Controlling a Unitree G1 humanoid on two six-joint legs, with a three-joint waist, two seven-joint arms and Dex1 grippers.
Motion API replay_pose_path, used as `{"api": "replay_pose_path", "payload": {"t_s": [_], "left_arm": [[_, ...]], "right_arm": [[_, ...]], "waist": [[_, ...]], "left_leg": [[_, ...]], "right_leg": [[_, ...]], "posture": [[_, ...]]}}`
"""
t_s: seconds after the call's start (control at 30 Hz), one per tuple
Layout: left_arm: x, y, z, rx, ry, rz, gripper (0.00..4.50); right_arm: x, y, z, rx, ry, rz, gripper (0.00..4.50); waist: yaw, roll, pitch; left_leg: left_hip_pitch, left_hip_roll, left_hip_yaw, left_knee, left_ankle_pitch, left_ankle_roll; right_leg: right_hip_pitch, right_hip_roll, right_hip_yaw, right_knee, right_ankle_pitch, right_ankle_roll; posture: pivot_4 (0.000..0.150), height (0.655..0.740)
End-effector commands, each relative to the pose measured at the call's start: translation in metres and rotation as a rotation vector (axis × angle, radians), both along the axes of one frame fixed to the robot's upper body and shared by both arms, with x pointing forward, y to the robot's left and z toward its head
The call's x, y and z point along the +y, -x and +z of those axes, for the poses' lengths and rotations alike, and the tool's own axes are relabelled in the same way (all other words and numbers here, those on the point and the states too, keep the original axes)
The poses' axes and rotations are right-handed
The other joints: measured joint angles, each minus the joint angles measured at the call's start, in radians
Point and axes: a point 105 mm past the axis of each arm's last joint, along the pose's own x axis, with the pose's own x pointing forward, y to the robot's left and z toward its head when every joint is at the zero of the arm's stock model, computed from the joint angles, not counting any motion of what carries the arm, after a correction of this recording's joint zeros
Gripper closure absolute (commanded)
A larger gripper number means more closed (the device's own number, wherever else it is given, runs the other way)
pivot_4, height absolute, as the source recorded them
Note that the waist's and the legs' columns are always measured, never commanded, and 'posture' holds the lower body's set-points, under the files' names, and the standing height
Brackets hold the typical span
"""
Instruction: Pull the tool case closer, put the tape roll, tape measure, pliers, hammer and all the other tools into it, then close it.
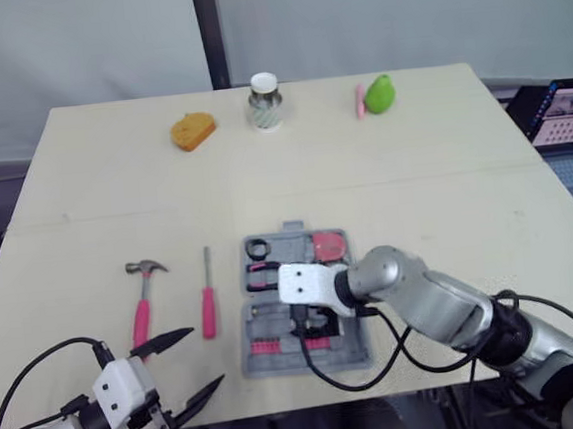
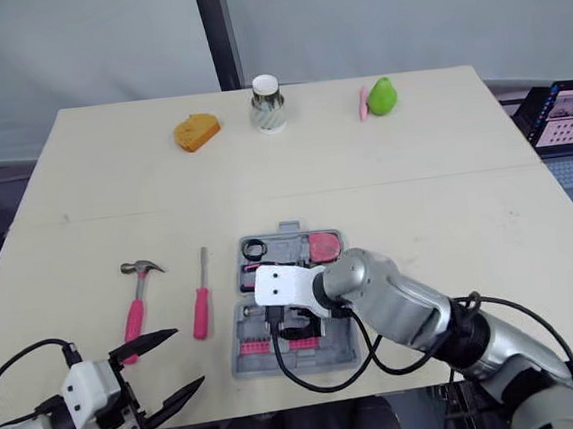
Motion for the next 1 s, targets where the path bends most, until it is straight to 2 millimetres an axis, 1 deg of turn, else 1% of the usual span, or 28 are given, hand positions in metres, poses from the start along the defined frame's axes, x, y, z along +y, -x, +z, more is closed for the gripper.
{"api": "replay_pose_path", "payload": {"t_s": [0.03,0.07,0.13,0.2,0.23,0.3,0.33,0.37,0.53,0.77,1.0], "left_arm": [[-0.003,-0.001,0.004,-0.02,0.0,-0.008,0.0],[-0.003,-0.002,0.004,-0.023,0.0,-0.008,0.0],[-0.003,-0.004,0.005,-0.03,0.001,-0.008,0.0],[-0.003,-0.005,0.006,-0.035,0.002,-0.01,0.0],[-0.003,-0.006,0.006,-0.037,0.001,-0.012,0.0],[-0.004,-0.006,0.007,-0.039,0.0,-0.016,0.0],[-0.004,-0.007,0.007,-0.04,0.0,-0.017,0.0],[-0.004,-0.007,0.007,-0.04,0.0,-0.018,0.0],[-0.005,-0.009,0.008,-0.048,0.0,-0.023,0.0],[-0.009,-0.012,0.009,-0.051,0.0,-0.025,0.0],[-0.01,-0.014,0.01,-0.057,0.002,-0.018,0.0]], "right_arm": [[0.013,0.001,0.018,-0.073,-0.189,0.049,0.27],[0.012,-0.002,0.014,-0.086,-0.219,0.031,0.54],[0.007,-0.01,0.004,-0.096,-0.268,-0.012,1.34],[0.003,-0.015,-0.005,-0.098,-0.328,-0.053,2.33],[0.001,-0.017,-0.009,-0.084,-0.361,-0.079,2.75],[-0.002,-0.02,-0.017,-0.082,-0.396,-0.107,3.81],[-0.003,-0.02,-0.02,-0.08,-0.405,-0.113,4.22],[-0.004,-0.021,-0.022,-0.079,-0.413,-0.122,4.4],[-0.01,-0.019,-0.039,-0.05,-0.402,-0.14,4.4],[-0.013,-0.016,-0.044,-0.043,-0.397,-0.139,4.4],[-0.016,-0.016,-0.054,-0.066,-0.332,-0.13,4.4]], "waist": [[0.0,0.0,0.0],[0.0,0.0,0.0],[0.0,0.0,0.0],[0.0,-0.001,0.0],[0.0,-0.001,0.0],[-0.001,-0.001,0.0],[-0.001,-0.001,0.0],[-0.001,-0.001,0.0],[-0.001,-0.001,0.0],[0.0,-0.001,0.0],[0.001,-0.001,0.0]], "left_leg": [[0.0,0.0,0.0,0.0,0.0,0.0],[0.0,0.0,0.0,0.0,0.0,0.0],[0.0,0.0,0.001,-0.001,0.0,0.0],[0.001,0.0,0.001,0.0,0.0,0.0],[0.001,0.0,0.001,0.0,0.0,0.0],[0.001,0.0,0.001,0.0,0.0,0.0],[0.001,0.0,0.001,0.0,0.0,0.0],[0.001,0.0,0.001,-0.001,0.0,0.0],[0.001,0.001,0.002,-0.001,0.0,0.0],[0.002,0.0,0.002,-0.001,0.0,0.0],[0.002,0.0,0.002,-0.001,0.0,0.0]], "right_leg": [[0.0,0.0,0.0,0.0,0.0,0.0],[0.0,0.0,0.0,0.0,0.0,0.0],[0.0,0.0,0.0,0.0,0.0,0.0],[0.0,0.0,0.0,0.0,0.0,0.0],[0.0,0.0,0.0,0.0,0.0,0.0],[0.0,0.0,0.0,0.0,0.0,0.0],[0.0,0.0,0.0,0.0,0.0,0.0],[0.0,0.0,0.0,0.0,0.0,0.0],[0.0,0.0,0.0,0.0,0.0,0.0],[0.001,0.0,0.0,0.0,0.0,0.0],[0.001,0.0,0.0,0.0,0.0,0.0]], "posture": [[0.15,0.74],[0.15,0.74],[0.15,0.74],[0.15,0.74],[0.15,0.74],[0.15,0.74],[0.15,0.74],[0.15,0.74],[0.15,0.74],[0.15,0.74],[0.15,0.74]]}}
